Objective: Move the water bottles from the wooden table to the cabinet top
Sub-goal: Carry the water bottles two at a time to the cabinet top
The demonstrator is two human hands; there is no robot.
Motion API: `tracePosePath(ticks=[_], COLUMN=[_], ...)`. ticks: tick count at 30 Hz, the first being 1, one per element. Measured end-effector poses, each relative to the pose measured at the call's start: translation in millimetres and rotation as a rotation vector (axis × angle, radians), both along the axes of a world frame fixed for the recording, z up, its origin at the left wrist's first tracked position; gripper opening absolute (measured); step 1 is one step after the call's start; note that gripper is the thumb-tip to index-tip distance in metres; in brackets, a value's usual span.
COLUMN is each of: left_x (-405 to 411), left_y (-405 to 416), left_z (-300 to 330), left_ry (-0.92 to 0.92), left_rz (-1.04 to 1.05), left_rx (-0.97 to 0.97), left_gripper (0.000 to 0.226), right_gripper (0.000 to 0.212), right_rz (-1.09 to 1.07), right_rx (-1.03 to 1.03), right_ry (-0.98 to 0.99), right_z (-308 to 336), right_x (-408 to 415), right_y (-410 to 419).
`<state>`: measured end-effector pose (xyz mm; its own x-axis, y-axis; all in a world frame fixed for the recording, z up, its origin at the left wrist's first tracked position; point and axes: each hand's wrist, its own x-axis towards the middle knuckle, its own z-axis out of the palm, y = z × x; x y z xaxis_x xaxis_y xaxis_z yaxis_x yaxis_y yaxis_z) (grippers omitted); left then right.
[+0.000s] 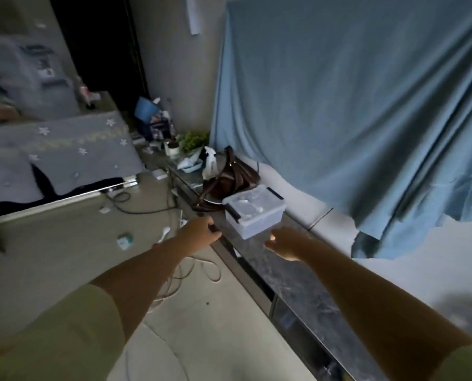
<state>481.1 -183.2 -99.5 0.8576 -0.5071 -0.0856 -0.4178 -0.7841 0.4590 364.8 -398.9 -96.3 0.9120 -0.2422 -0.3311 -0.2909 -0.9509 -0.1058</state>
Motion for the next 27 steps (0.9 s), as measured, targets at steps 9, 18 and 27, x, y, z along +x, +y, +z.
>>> tracePosePath(ticks=[9, 18, 27], left_x=[15, -8, -87], left_y=[141, 293, 440], left_z=[2, -1, -2], left_ry=[0.002, 0.048, 0.077], left_rz=[0.292, 0.718, 1.064], left_rx=[-0.009, 0.04, 0.071], left_gripper=[0.05, 0.05, 0.047], right_gripper=[0.054, 0.048, 0.049], right_rz=[0.282, 0.717, 1.065], right_rx=[-0.004, 0.001, 0.054], right_ry=[0.047, -0.055, -0.045], right_z=[13, -3, -17], right_x=[93, 173, 171], right_y=[108, 275, 468])
